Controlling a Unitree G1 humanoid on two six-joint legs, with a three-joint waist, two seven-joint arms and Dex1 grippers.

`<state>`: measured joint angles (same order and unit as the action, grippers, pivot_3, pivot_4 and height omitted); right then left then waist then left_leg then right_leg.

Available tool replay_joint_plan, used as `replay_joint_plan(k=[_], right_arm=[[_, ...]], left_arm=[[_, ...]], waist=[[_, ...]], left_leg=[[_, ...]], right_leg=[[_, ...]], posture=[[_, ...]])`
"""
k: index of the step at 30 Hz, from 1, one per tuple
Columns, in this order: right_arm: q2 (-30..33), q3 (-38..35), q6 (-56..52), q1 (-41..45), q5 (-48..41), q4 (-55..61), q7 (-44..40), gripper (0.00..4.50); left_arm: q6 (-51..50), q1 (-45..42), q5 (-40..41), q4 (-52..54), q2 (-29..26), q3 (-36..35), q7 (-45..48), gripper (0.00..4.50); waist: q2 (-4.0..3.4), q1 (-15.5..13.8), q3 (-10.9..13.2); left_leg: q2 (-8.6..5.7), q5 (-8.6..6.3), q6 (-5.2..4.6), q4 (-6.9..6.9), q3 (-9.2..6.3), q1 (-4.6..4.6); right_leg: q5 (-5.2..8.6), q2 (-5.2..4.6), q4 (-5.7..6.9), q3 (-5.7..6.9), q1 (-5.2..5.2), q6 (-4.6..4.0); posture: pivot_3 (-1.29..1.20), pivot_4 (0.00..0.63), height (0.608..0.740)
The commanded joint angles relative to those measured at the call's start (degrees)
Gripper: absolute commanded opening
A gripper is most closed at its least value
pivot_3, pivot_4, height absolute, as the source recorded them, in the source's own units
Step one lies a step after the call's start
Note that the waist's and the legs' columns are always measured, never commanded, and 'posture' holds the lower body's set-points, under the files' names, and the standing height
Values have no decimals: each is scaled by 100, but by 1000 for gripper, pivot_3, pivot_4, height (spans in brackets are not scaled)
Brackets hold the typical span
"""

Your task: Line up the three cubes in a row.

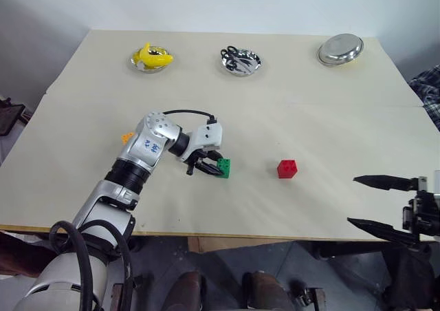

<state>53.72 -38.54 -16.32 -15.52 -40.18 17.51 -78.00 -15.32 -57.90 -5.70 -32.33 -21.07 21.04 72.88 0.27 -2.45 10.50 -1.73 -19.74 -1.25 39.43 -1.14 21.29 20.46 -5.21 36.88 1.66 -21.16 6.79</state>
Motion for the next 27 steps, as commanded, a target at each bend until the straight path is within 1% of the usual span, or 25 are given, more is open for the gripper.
replay_joint_plan(k=[1, 5, 12, 20, 24, 26, 27], right_arm=[[-65, -134, 85, -103, 23, 62, -7, 4500], [-217, -5, 92, -141, 15, 208, 135, 4500], [-280, 120, 74, -92, 24, 250, 236, 4500], [-228, 77, 106, -135, 83, 98, 185, 4500], [-256, 123, 94, -134, 91, 121, 205, 4500], [-266, 146, 90, -132, 94, 135, 215, 4500], [-269, 164, 91, -129, 98, 135, 215, 4500]], left_arm=[[-70, -153, -117, -56, 301, 172, -209, 1480], [-264, -288, -231, -47, 606, 311, -321, 1480], [-317, -437, -413, -235, 919, 389, -709, 1480], [-679, -280, -289, 72, 1003, 450, -460, 1480], [-747, -200, -266, 188, 998, 421, -506, 1480], [-861, -179, -194, 257, 995, 403, -407, 2208], [-930, -179, -176, 277, 1013, 361, -460, 2458]], waist=[[0, -48, 0], [0, -58, 0], [1, -57, 0], [1, -53, 0], [0, -50, 0], [0, -48, 0], [0, -48, 0]], left_leg=[[-6, 3, -5, 0, 1, 0], [-31, 8, -18, 1, 2, 2], [-39, 10, -22, 0, 4, 7], [-44, 11, -25, 1, 4, 7], [-43, 11, -25, -1, 4, 7], [-43, 11, -25, 0, 4, 7], [-44, 11, -24, 0, 5, 7]], right_leg=[[-3, -5, -1, -4, 0, 6], [-12, -23, -2, -17, -2, 22], [-15, -29, -4, -19, -8, 29], [-16, -32, -4, -21, -8, 31], [-16, -32, -4, -21, -9, 31], [-16, -32, -5, -22, -9, 31], [-16, -32, -4, -23, -9, 31]], posture=[[0, 150, 740], [0, 150, 740], [0, 150, 740], [0, 150, 740], [0, 150, 740], [0, 150, 740], [0, 150, 740]])
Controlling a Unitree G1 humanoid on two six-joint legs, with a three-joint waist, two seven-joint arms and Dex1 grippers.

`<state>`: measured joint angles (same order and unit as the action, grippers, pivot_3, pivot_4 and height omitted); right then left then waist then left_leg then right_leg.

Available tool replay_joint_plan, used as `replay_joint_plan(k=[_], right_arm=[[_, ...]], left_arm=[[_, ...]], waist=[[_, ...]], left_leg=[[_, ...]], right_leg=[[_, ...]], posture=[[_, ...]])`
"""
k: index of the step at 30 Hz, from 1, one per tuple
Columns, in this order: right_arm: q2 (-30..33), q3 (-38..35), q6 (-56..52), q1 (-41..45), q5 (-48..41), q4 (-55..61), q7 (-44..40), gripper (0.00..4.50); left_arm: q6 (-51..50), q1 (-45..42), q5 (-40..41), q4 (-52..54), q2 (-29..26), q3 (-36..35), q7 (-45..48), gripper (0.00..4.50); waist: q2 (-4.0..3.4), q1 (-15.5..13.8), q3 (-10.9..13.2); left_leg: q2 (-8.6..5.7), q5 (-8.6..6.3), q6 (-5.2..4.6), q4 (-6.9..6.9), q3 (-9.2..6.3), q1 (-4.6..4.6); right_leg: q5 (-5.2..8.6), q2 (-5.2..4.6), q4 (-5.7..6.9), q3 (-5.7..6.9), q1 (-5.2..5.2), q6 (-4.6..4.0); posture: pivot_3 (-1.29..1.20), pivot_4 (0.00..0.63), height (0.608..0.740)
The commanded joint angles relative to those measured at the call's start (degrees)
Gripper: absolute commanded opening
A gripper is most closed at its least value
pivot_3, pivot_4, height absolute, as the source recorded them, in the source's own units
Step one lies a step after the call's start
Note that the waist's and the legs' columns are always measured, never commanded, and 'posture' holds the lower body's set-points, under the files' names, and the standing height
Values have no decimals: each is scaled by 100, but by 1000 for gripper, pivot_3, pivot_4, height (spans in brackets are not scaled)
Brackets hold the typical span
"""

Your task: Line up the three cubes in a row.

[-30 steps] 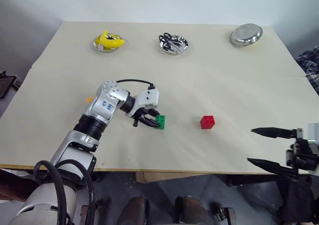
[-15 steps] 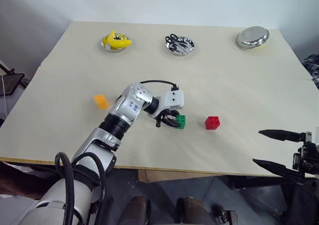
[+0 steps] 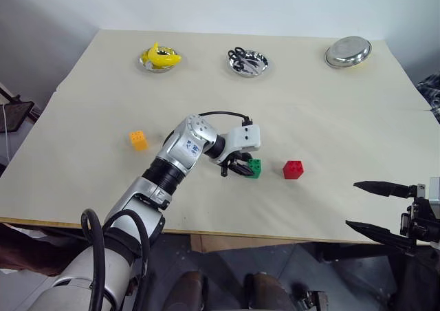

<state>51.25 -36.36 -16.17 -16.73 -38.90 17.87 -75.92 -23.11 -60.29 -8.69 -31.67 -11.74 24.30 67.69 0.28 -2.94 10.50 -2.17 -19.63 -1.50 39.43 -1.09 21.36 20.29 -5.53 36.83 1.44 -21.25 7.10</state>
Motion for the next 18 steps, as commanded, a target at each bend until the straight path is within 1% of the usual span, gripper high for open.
replay_joint_plan(k=[1, 5, 6, 7, 11, 13, 16, 18], right_arm=[[-28, -33, 75, -4, -27, 106, 14, 4500], [-40, 60, 71, 47, -29, 109, 37, 4500], [-41, 82, 73, 62, -32, 108, 43, 4500], [-40, 104, 75, 78, -35, 103, 48, 4500], [-44, 203, 106, 145, -37, 59, 49, 4500], [-60, 292, 121, 250, -46, 33, 58, 4500], [-78, 518, -41, 636, -163, -36, 220, 4500], [-68, 623, -216, 804, -258, -55, 313, 4500]], left_arm=[[-145, 61, 144, 230, 76, 17, 69, 2800], [-235, 34, 388, 293, 91, -187, 117, 4060], [-123, 33, 442, 316, 58, -224, 149, 4380], [-55, 27, 451, 340, -8, -232, 175, 4471], [503, -40, 504, 296, -390, -426, 197, 4471], [632, -67, 712, 330, -640, -627, 411, 4471], [911, -16, 1259, 445, -1180, -1227, 842, 4471], [1257, 82, 1552, 479, -1423, -1502, 1082, 4471]], waist=[[0, 1, 0], [1, 10, 0], [1, 12, 0], [1, 14, 0], [1, 30, 0], [0, 62, 0], [0, 140, 0], [-1, 166, 0]], left_leg=[[0, 0, 0, 0, 1, 1], [1, 0, 0, 1, 3, 11], [1, 0, 0, 1, 3, 11], [2, 0, 1, 1, 4, 12], [2, 1, 2, 1, 4, 11], [4, 2, 4, 0, 6, 11], [5, 4, 6, -1, 5, 11], [5, 4, 7, -1, 5, 12]], right_leg=[[0, 0, 1, 0, -2, 0], [0, 0, 3, -2, -14, 0], [0, 0, 4, -3, -16, 0], [0, 1, 4, -3, -16, 0], [0, 1, 4, -3, -18, 0], [0, 3, 5, -4, -20, 0], [0, 3, 6, -3, -21, 0], [0, 1, 6, -3, -23, 0]], posture=[[0, 150, 740], [0, 150, 740], [0, 150, 740], [0, 150, 740], [0, 150, 740], [0, 150, 740], [0, 150, 740], [0, 150, 740]])
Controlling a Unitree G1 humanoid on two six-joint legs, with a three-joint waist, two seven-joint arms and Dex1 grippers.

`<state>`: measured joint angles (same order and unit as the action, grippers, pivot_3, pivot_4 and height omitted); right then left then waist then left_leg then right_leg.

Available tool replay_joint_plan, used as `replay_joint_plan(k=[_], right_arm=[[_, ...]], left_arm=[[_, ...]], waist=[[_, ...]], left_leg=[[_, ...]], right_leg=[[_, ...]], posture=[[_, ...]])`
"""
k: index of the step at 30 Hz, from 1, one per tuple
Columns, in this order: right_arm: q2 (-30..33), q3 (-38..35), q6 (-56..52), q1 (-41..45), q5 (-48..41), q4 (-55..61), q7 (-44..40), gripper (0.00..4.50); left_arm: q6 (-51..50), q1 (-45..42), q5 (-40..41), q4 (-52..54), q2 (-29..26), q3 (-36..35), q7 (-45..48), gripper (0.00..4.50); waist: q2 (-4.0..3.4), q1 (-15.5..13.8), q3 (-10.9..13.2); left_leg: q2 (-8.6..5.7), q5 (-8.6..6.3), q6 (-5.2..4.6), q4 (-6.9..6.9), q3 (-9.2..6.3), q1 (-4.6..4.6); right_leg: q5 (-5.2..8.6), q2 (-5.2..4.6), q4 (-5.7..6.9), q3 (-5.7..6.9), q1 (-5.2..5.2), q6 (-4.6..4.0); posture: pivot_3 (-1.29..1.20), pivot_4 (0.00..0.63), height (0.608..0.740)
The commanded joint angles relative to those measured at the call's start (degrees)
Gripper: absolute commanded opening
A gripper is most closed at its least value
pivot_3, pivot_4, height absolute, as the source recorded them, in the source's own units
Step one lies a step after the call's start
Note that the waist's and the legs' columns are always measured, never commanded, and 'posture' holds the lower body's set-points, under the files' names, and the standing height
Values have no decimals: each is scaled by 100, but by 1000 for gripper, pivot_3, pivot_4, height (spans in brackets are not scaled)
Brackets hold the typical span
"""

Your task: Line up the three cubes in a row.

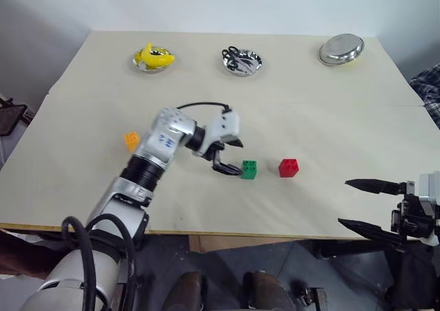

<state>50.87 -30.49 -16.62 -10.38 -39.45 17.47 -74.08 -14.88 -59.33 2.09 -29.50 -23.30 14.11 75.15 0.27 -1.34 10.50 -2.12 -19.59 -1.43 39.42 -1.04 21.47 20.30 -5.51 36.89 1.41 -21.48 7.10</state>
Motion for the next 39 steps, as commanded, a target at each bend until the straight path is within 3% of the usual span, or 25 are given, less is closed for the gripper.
replay_joint_plan(k=[1, 5, 11, 16, 20, 26, 31, 39], right_arm=[[-46, 80, -169, 241, -219, -18, 145, 4500], [-339, 497, -180, 777, -363, 5, 313, 4500], [-676, 903, 25, 1262, -306, 11, 362, 4500], [-619, 1056, 254, 1480, -150, -277, 132, 4500], [-697, 1265, 475, 1641, -14, -446, -9, 4500], [-918, 1446, 950, 1837, 223, -708, -54, 4500], [-924, 1473, 1101, 1894, 295, -852, -98, 4500], [-641, 1340, 907, 1765, 242, -806, -156, 4500]], left_arm=[[537, 48, 637, 281, -367, -655, 400, 4471], [1461, 908, 1338, 411, -1151, -1779, 627, 4471], [1175, 3063, 1909, 1758, -1872, -3345, -412, 4471], [1112, 4944, 2094, 2422, -1837, -4981, -1618, 4471], [1130, 6139, 2215, 2649, -1482, -5669, -2185, 4471], [1322, 6894, 2360, 2417, -1235, -5880, -2394, 4471], [1202, 7021, 2630, 2518, -1230, -5704, -2344, 4471], [1186, 6019, 2345, 1972, -1729, -4803, -2214, 4471]], waist=[[0, 2, 0], [-3, 77, -2], [-3, 139, -2], [-3, 120, -2], [-4, 126, -2], [2, 114, -6], [2, 132, -6], [0, 131, -7]], left_leg=[[0, 0, 0, -2, -1, -1], [2, 0, 0, -5, -3, -2], [5, 0, 0, -16, -6, -4], [4, -3, -4, -20, -10, -5], [4, -3, -5, -25, -8, -9], [5, -4, -6, -28, -7, -17], [4, -7, -7, -36, -6, -18], [3, -7, -6, -36, -5, -18]], right_leg=[[0, 0, -1, 2, 0, 0], [0, -1, -1, 2, -1, 0], [0, -4, 9, 2, -1, 0], [0, -11, -5, -1, 2, -1], [0, -12, -19, -5, 8, -1], [0, -13, -31, -8, 18, -2], [0, -16, -37, -10, 17, -2], [0, -15, -36, -8, 17, -2]], posture=[[0, 150, 740], [0, 150, 740], [0, 150, 740], [0, 150, 740], [0, 150, 740], [0, 150, 740], [0, 150, 740], [0, 150, 740]])
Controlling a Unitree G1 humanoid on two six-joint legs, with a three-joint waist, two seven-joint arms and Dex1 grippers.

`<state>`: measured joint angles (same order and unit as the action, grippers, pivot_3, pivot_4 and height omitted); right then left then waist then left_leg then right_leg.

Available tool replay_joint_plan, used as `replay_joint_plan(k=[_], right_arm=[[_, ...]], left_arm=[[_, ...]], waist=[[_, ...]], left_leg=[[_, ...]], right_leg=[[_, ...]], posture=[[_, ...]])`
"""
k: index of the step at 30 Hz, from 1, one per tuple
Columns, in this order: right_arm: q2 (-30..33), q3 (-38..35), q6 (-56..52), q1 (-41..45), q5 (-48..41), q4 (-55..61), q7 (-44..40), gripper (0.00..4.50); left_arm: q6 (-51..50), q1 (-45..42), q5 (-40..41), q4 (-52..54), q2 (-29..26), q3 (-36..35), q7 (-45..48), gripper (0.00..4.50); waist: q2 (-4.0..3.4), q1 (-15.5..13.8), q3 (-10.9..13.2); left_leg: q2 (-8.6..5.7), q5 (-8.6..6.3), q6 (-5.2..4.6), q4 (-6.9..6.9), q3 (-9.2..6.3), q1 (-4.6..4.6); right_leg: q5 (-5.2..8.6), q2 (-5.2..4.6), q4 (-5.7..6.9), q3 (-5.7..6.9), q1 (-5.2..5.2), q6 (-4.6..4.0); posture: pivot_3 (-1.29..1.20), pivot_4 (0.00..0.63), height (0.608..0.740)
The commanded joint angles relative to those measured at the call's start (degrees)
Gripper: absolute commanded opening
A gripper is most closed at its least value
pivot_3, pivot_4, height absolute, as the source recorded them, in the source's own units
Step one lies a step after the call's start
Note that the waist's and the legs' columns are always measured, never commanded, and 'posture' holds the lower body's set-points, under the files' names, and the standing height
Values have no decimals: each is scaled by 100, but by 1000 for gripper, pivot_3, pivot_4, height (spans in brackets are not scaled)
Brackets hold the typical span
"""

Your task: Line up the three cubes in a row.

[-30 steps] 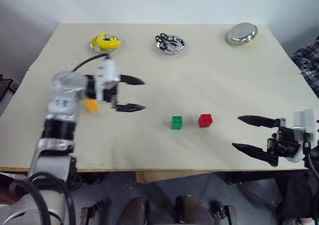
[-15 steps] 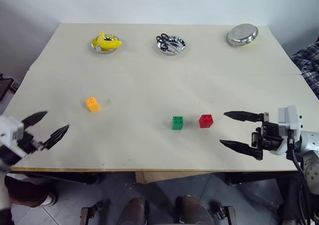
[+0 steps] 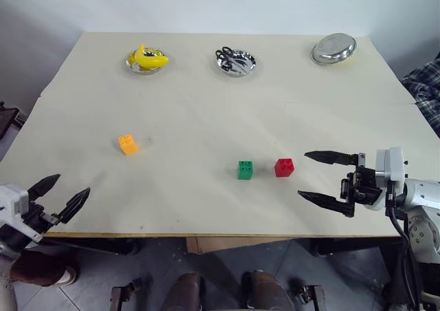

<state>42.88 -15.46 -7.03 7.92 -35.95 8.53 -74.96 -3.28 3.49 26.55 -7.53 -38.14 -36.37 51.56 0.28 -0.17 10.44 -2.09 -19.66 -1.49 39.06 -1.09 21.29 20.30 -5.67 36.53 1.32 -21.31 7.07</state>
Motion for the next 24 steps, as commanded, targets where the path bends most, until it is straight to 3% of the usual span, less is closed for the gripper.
replay_joint_plan(k=[1, 6, 10, 16, 21, 24], right_arm=[[204, -179, -90, -90, -110, 90, -79, 4500], [276, -206, -236, -147, -140, 189, -15, 4500], [266, -264, -321, -271, -173, 394, 98, 4500], [236, -370, -347, -506, -204, 613, 256, 4500], [256, -460, -348, -670, -234, 714, 324, 4500], [256, -554, -316, -808, -244, 757, 346, 4500]], left_arm=[[53, -618, -211, -579, -391, 483, 260, 4471], [543, -2368, -953, -2644, -875, 1492, 619, 4471], [766, -3622, -1416, -3853, -858, 2150, 813, 4471], [1358, -4765, -1850, -5127, -699, 2630, 811, 4471], [1505, -5121, -2068, -5637, -730, 2818, 989, 4471], [1607, -5225, -2173, -5819, -792, 2891, 1112, 3667]], waist=[[-1, 21, -1], [-3, 16, -2], [-2, 27, -2], [0, 18, -1], [0, 15, -2], [0, 22, -2]], left_leg=[[0, 0, 0, -1, 0, 0], [-5, 2, 2, 0, 2, 1], [-9, 0, 0, -1, 9, 4], [-9, -1, -2, 3, 9, 11], [-10, -1, -2, 8, 9, 16], [-9, -1, -2, 8, 9, 16]], right_leg=[[0, 0, 1, 0, -2, 0], [0, 2, 18, 8, -10, 0], [0, 2, 48, 15, -21, 1], [-1, -1, 52, 77, -25, 2], [-1, -16, 53, 129, -24, 3], [-1, -19, 54, 145, -24, 3]], posture=[[0, 150, 740], [0, 150, 740], [0, 150, 740], [0, 150, 740], [0, 150, 740], [0, 150, 740]])
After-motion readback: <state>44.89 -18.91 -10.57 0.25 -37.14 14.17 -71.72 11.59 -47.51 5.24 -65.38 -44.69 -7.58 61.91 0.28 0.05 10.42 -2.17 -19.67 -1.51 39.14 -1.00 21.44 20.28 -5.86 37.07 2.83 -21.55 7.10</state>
